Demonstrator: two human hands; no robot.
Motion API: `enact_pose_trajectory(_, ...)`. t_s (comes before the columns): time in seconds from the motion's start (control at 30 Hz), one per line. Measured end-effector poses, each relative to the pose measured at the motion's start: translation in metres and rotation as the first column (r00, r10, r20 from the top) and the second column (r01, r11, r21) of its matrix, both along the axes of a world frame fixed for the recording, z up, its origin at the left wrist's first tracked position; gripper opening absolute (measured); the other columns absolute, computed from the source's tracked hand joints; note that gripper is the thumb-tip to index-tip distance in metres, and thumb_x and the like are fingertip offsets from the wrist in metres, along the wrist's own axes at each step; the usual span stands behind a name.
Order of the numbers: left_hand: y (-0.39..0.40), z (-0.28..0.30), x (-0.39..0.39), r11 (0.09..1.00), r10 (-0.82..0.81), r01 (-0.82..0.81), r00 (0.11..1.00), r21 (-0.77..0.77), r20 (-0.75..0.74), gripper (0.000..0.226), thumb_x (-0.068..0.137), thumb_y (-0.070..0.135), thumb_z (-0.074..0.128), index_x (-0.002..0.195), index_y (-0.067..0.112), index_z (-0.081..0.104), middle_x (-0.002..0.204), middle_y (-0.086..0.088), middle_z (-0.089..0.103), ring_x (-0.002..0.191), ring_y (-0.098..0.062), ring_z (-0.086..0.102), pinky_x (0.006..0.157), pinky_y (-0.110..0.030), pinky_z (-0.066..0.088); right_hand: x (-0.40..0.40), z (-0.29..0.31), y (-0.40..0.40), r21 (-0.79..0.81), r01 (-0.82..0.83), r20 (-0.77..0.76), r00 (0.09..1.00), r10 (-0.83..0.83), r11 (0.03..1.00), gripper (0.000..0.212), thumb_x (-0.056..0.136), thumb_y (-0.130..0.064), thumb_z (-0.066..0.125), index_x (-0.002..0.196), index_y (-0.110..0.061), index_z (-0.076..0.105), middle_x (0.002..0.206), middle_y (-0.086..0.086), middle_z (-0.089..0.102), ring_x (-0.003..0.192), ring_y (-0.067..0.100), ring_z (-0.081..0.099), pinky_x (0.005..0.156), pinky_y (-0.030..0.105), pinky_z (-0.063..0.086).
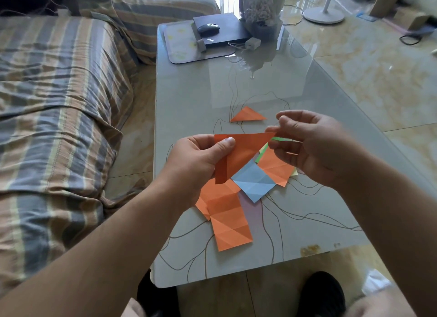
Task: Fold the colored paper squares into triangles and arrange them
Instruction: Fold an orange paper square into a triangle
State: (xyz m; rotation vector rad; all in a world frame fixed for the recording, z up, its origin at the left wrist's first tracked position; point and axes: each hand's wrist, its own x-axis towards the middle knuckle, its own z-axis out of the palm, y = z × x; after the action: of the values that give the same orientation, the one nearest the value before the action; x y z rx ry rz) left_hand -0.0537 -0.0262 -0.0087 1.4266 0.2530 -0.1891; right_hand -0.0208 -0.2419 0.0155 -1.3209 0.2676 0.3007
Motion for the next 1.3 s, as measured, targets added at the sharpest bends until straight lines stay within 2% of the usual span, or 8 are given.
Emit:
enact_pose_trajectory(0.07, 0.000, 0.001, -0.001, 1.000, 0.002, -0.002, 1.000, -0.004, 0.011, 0.013, 0.092, 0.020, 0.076, 0.093, 0.007, 0.076, 0.090, -0.015, 0.077, 0.083, -0.029, 0.074, 0.074, -0.040, 0.061, 0.001, 0.003, -0.001, 0.031, 0.011, -0.021, 1.000, -0.010, 0.999, 0.018, 0.098, -0.024, 0.068, 0.113, -0.014, 0.065, 0.095, 0.012, 0.078, 0.071, 0.026, 0.070, 0.066, 0.033, 0.058)
enact_pose_trajectory(0.17, -0.003, 0.001, -0.002, 1.000, -0.004, 0.004, 0.999, -0.018, 0.036, 0.013, 0.091, 0.019, 0.076, 0.095, 0.006, 0.076, 0.086, -0.012, 0.077, 0.081, -0.026, 0.075, 0.069, -0.036, 0.062, -0.004, 0.005, 0.004, 0.018, -0.077, 0.009, 0.997, 0.077, 0.997, 0.036, 0.079, -0.032, 0.081, 0.108, -0.017, 0.067, 0.094, 0.009, 0.076, 0.073, 0.026, 0.069, 0.070, 0.034, 0.057)
enact_pose_trajectory(0.33, -0.010, 0.002, -0.006, 0.999, -0.031, 0.032, 0.998, -0.028, 0.056, 0.020, 0.090, 0.022, 0.074, 0.102, 0.006, 0.077, 0.093, -0.016, 0.078, 0.082, -0.027, 0.074, 0.072, -0.038, 0.059, -0.019, -0.003, 0.028, 0.048, -0.166, 0.046, 0.985, 0.164, 0.985, 0.061, 0.068, -0.019, 0.086, 0.125, -0.018, 0.065, 0.104, 0.015, 0.072, 0.083, 0.026, 0.076, 0.075, 0.034, 0.059)
enact_pose_trajectory(0.43, -0.010, 0.003, -0.006, 0.998, -0.024, 0.025, 1.000, -0.057, 0.015, 0.018, 0.093, 0.022, 0.073, 0.103, 0.008, 0.077, 0.100, -0.020, 0.078, 0.086, -0.028, 0.074, 0.075, -0.040, 0.058, -0.019, -0.006, 0.036, 0.071, -0.108, 0.028, 0.994, 0.106, 0.992, 0.057, 0.073, -0.010, 0.086, 0.126, -0.016, 0.064, 0.109, 0.017, 0.072, 0.086, 0.026, 0.077, 0.074, 0.033, 0.060)
enact_pose_trajectory(0.57, -0.008, 0.006, -0.004, 0.992, -0.003, -0.004, 0.998, -0.130, -0.059, 0.017, 0.094, 0.021, 0.073, 0.105, 0.009, 0.073, 0.091, -0.010, 0.077, 0.078, -0.020, 0.074, 0.060, -0.030, 0.057, -0.013, -0.008, 0.035, 0.166, -0.012, -0.038, 0.999, 0.019, 0.986, 0.058, 0.067, -0.010, 0.084, 0.121, -0.019, 0.064, 0.089, 0.010, 0.073, 0.074, 0.021, 0.074, 0.066, 0.032, 0.059)
enact_pose_trajectory(0.7, -0.009, 0.007, -0.004, 0.982, -0.001, -0.019, 0.995, -0.190, -0.102, 0.012, 0.093, 0.021, 0.072, 0.101, 0.013, 0.073, 0.090, -0.009, 0.077, 0.076, -0.020, 0.074, 0.059, -0.029, 0.057, -0.016, -0.008, 0.035, 0.201, -0.121, -0.057, 0.989, 0.135, 0.972, 0.056, 0.071, -0.014, 0.082, 0.124, -0.019, 0.062, 0.091, 0.010, 0.077, 0.079, 0.026, 0.075, 0.069, 0.034, 0.060)
enact_pose_trajectory(0.83, -0.008, 0.006, -0.003, 0.978, 0.005, -0.026, 0.995, -0.206, -0.102, 0.017, 0.092, 0.022, 0.074, 0.105, 0.010, 0.073, 0.094, -0.011, 0.077, 0.082, -0.022, 0.075, 0.064, -0.032, 0.059, -0.018, -0.012, 0.041, 0.171, -0.131, -0.056, 0.988, 0.142, 0.976, 0.046, 0.083, -0.006, 0.079, 0.124, -0.014, 0.062, 0.095, 0.011, 0.077, 0.083, 0.025, 0.076, 0.067, 0.032, 0.060)
enact_pose_trajectory(1.3, -0.007, 0.003, 0.001, 0.966, 0.098, -0.118, 0.990, -0.231, -0.097, 0.014, 0.090, 0.021, 0.076, 0.100, 0.013, 0.070, 0.104, -0.015, 0.078, 0.089, -0.025, 0.075, 0.083, -0.042, 0.062, -0.016, -0.010, 0.044, 0.022, -0.212, -0.012, 0.977, 0.212, 0.977, 0.045, 0.086, -0.001, 0.079, 0.127, -0.012, 0.063, 0.090, 0.011, 0.078, 0.073, 0.021, 0.073, 0.068, 0.030, 0.058)
